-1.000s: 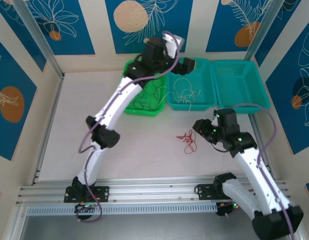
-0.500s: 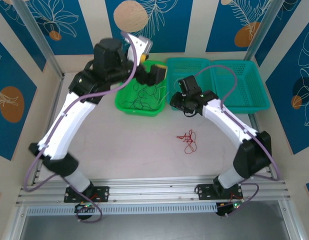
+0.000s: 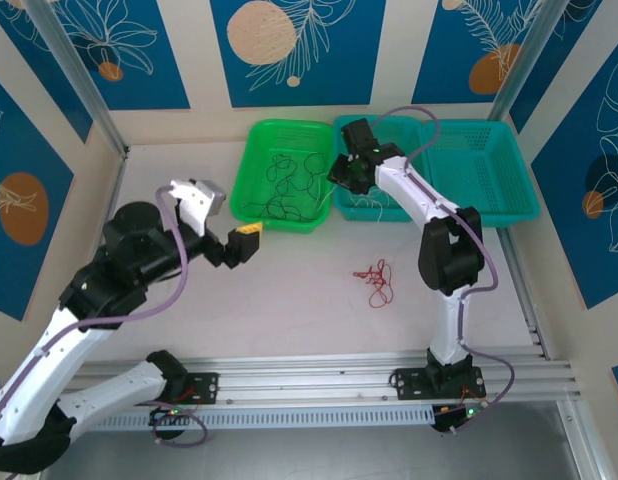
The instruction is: Untangle the cables
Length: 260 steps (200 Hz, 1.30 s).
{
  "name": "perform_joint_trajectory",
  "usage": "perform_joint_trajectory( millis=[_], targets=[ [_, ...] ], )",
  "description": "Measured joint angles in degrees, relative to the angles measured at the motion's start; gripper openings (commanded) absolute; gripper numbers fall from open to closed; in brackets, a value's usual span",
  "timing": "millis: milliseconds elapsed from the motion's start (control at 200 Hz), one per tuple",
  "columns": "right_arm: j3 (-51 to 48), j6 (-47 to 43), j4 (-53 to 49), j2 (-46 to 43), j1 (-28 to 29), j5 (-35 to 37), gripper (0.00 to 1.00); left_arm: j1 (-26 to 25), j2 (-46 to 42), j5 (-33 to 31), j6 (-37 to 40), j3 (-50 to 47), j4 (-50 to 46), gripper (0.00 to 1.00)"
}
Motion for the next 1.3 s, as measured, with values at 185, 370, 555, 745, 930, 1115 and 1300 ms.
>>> perform_joint_trajectory(
  millis=[185,370,555,745,930,1115,1300],
  targets=[
    [2.3,-0.4,-2.2,3.1,1.6,0.7,0.34,0.0,-2.7,-2.3,-0.8,-5.3,-0.5,0.98],
    [5.2,-0.8,-4.1,5.1,1.6,2.1,0.22,0.0,-2.2,-2.7,-0.8,-6.6,-0.2,0.98],
    [6.8,-1.3,-5.8,6.3,1.9,4.4,0.14,0.0,-2.2,-3.0,-0.8,-6.7,0.0,0.98],
    [8.7,-2.4,-6.6,7.4,2.7,6.3,0.07,0.0,-2.2,-3.6,-0.8,-7.2,0.3,0.98],
    [9.8,-2.9,-7.3,7.8,2.8,6.9,0.0,0.1,-2.2,-4.0,-0.8,-7.9,0.3,0.98],
    [10.2,-3.0,-8.5,7.8,2.5,9.2,0.0,0.1,-2.3,-4.4,-0.8,-8.3,0.4,0.98],
    [9.0,-3.0,-8.3,7.0,-0.7,10.8,0.0,0.1,-2.7,-4.7,-0.8,-8.6,0.4,0.98]
  ],
)
